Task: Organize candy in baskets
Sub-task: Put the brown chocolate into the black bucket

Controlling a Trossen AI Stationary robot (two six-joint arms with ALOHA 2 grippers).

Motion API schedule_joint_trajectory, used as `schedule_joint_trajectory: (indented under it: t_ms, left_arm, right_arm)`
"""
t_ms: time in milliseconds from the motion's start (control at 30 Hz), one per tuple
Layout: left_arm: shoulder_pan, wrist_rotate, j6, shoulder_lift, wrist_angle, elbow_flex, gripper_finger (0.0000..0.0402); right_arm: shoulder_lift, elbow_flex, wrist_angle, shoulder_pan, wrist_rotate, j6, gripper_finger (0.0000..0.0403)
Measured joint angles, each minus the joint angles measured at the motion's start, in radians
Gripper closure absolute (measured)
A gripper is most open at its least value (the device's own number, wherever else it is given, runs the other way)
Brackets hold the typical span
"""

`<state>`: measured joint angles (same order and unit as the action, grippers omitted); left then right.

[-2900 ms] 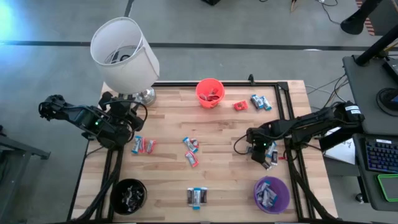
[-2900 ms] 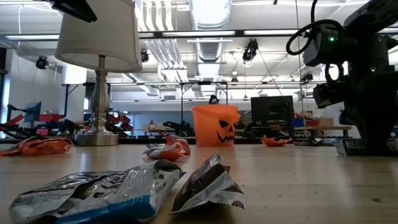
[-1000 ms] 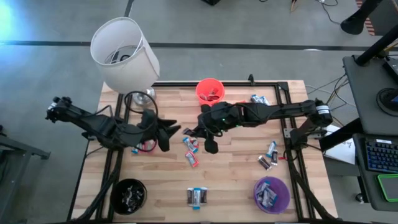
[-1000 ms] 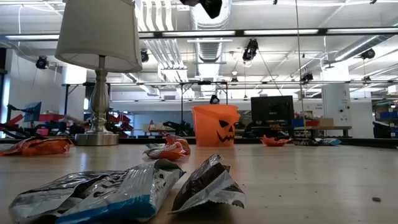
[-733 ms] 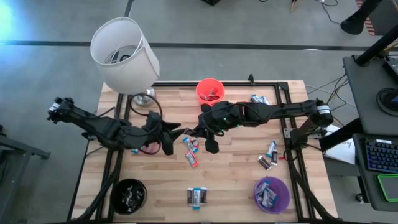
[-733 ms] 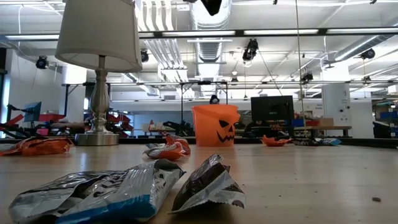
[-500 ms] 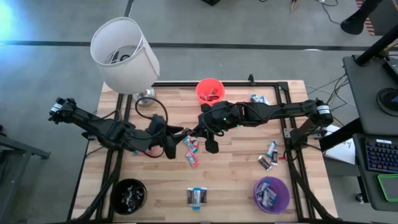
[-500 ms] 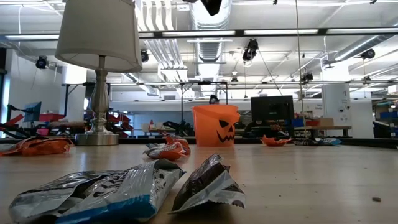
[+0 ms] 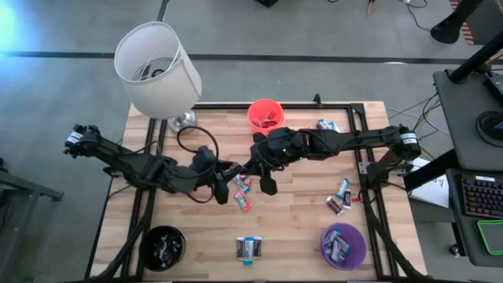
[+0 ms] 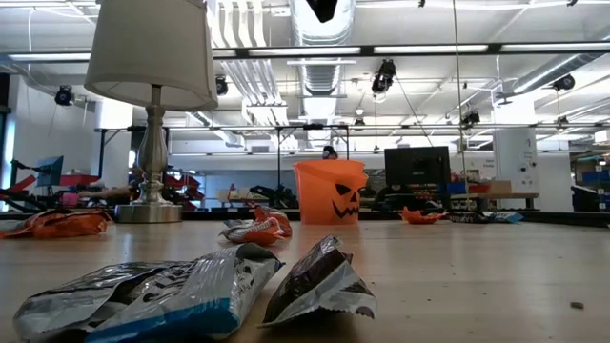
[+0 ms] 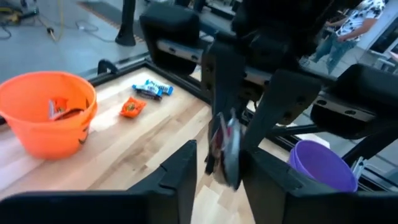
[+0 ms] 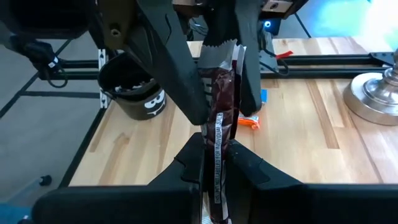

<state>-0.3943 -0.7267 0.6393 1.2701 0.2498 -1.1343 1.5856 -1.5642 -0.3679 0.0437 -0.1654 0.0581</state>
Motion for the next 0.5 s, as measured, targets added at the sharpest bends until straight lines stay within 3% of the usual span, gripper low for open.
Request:
schedule_joint_trajectory:
  t_ms: [500]
  left_arm:
    - [0.003,0.003,-0.078,-0.003,-0.023,0.0,0.0375]
  right_arm:
    - [0.0,0.0,0.004,0.0,0.0,-0.005,0.0376]
